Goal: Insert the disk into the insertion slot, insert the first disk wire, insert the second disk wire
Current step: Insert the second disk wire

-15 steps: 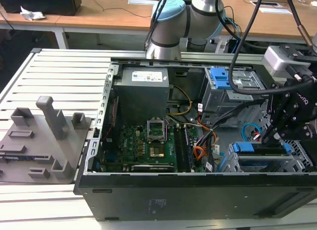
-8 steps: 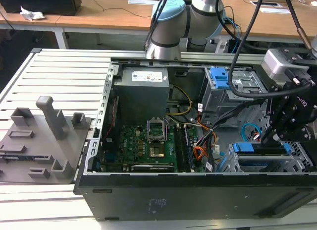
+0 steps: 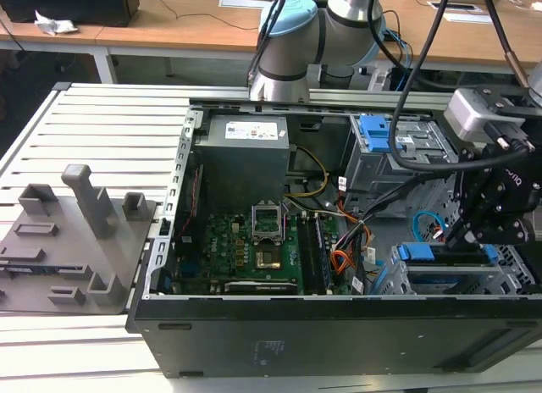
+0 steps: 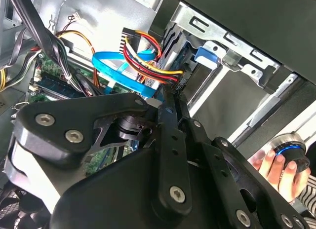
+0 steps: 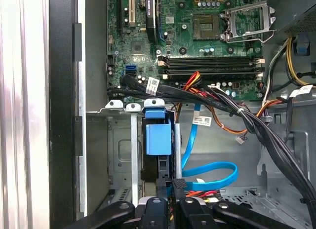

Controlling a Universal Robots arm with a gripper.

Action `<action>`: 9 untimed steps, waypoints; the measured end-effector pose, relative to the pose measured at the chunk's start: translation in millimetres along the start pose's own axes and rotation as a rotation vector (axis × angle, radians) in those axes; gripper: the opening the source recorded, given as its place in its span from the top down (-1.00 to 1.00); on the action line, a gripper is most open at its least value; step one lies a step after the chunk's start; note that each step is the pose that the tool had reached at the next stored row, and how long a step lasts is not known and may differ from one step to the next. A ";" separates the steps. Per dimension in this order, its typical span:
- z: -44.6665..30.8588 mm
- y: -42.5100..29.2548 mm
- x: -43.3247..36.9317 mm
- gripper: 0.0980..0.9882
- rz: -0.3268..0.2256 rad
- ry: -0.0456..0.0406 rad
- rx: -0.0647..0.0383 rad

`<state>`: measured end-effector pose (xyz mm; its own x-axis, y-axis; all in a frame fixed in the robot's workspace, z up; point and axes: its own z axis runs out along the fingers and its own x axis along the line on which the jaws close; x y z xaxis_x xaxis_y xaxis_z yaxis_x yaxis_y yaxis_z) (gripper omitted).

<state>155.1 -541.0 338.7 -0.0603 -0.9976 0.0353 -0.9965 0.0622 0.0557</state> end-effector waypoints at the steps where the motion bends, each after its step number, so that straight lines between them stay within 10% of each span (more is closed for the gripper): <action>1: 0.6 0.0 0.0 0.86 0.000 -0.0004 0.000; 9: -2.5 0.1 0.1 0.69 0.000 -0.0023 0.000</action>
<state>155.1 -541.0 341.2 -0.0604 -0.9976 0.0330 -0.9965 0.0621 0.0557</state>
